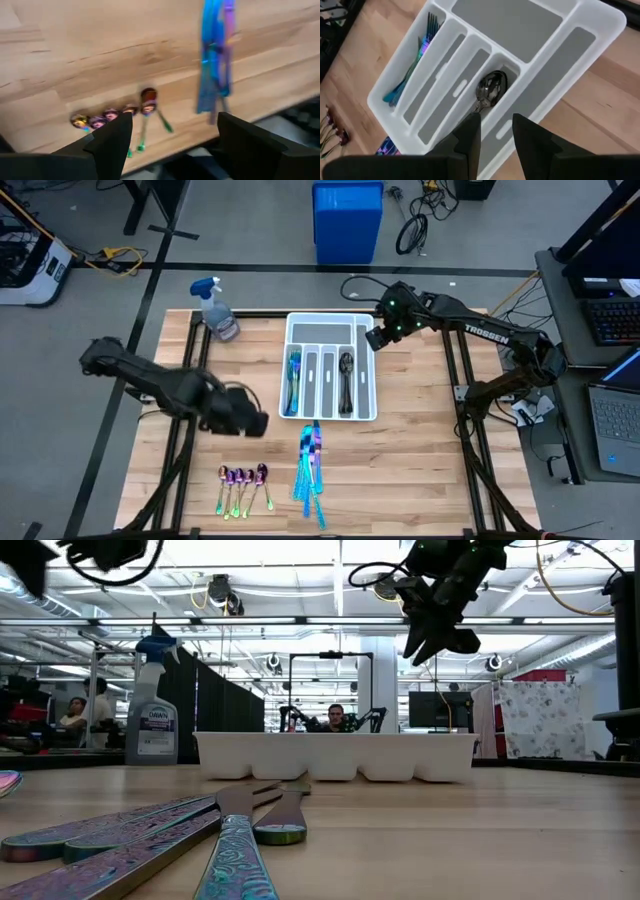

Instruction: Sort silverware

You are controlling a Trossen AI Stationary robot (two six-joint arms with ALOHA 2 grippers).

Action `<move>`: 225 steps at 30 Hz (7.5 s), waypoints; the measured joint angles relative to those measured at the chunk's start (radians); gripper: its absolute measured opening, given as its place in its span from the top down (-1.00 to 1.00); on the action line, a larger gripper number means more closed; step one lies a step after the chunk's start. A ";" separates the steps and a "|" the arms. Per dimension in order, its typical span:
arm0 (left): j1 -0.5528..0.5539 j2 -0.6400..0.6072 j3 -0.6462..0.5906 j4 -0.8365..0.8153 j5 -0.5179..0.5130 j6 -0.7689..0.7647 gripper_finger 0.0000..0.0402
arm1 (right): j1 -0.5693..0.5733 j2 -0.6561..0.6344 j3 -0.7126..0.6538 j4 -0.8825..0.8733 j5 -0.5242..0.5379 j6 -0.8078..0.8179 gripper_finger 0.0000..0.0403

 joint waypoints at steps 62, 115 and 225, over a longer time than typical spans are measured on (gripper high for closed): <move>-0.378 0.405 -0.151 0.273 0.108 -0.511 -0.49 | 0.021 0.000 0.000 0.018 -0.106 -0.024 0.52; -0.398 0.426 -0.261 0.439 0.190 -0.535 -0.75 | 0.028 0.000 0.000 0.020 -0.130 0.005 0.52; 0.744 0.171 0.037 0.346 0.065 0.816 1.00 | 0.025 0.000 0.000 0.206 -0.074 0.048 0.52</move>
